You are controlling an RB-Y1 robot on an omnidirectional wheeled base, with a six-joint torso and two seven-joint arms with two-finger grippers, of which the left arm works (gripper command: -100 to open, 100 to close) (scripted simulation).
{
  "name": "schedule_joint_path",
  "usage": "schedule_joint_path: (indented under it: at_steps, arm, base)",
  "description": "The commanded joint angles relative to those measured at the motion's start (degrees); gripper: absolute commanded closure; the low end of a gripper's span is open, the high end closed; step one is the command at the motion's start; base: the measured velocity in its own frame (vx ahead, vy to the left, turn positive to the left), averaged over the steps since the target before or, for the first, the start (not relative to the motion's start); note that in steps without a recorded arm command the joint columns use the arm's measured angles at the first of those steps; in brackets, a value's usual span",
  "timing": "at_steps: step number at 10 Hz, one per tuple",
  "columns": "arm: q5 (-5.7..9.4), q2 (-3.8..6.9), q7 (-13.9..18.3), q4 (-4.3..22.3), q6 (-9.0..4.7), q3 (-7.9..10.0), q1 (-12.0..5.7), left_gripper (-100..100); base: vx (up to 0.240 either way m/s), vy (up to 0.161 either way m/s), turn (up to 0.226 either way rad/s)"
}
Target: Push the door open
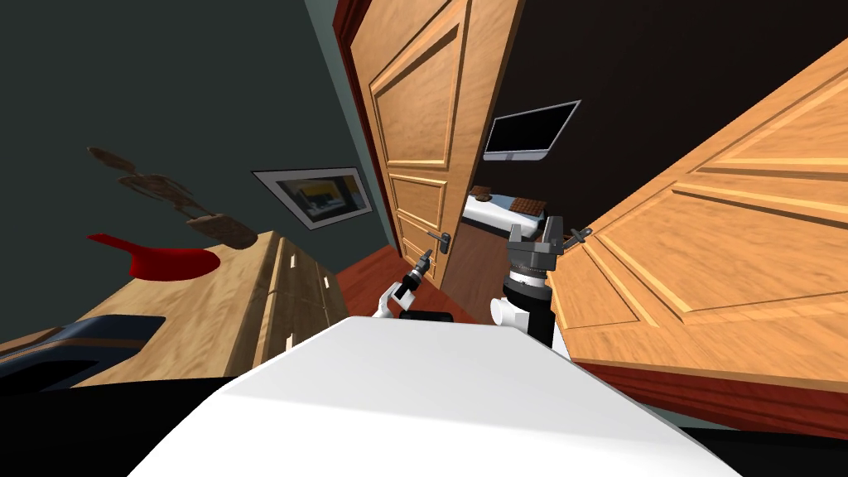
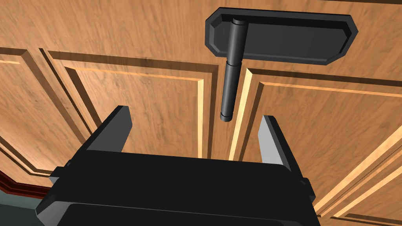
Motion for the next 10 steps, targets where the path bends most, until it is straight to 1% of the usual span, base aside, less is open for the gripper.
schedule_joint_path:
  at_steps: [1,2,3,5,7,8,10]
  arm:
    - [0.00,0.00,0.00,0.00,0.00,0.00,0.00,-100]
    - [0.00,0.00,0.00,0.00,0.00,0.00,0.00,-100]
    - [0.01,0.40,0.37,0.42,0.23,-0.84,-0.14,-100]
    - [0.01,0.40,0.37,0.42,0.23,-0.84,-0.14,-100]
    - [0.01,0.40,0.37,0.42,0.23,-0.84,-0.14,-100]
    - [0.01,0.54,0.49,0.57,0.31,-1.13,-0.18,-100]
    - [0.01,0.54,0.49,0.57,0.31,-1.13,-0.18,-100]
  base:
    - [0.000,0.000,0.000]
    - [0.011,0.009,0.035]
    - [0.057,0.001,0.002]
    - [0.039,0.015,0.052]
    - [0.005,-0.006,-0.021]
    - [0.021,0.016,0.055]
    - [0.003,0.003,0.008]
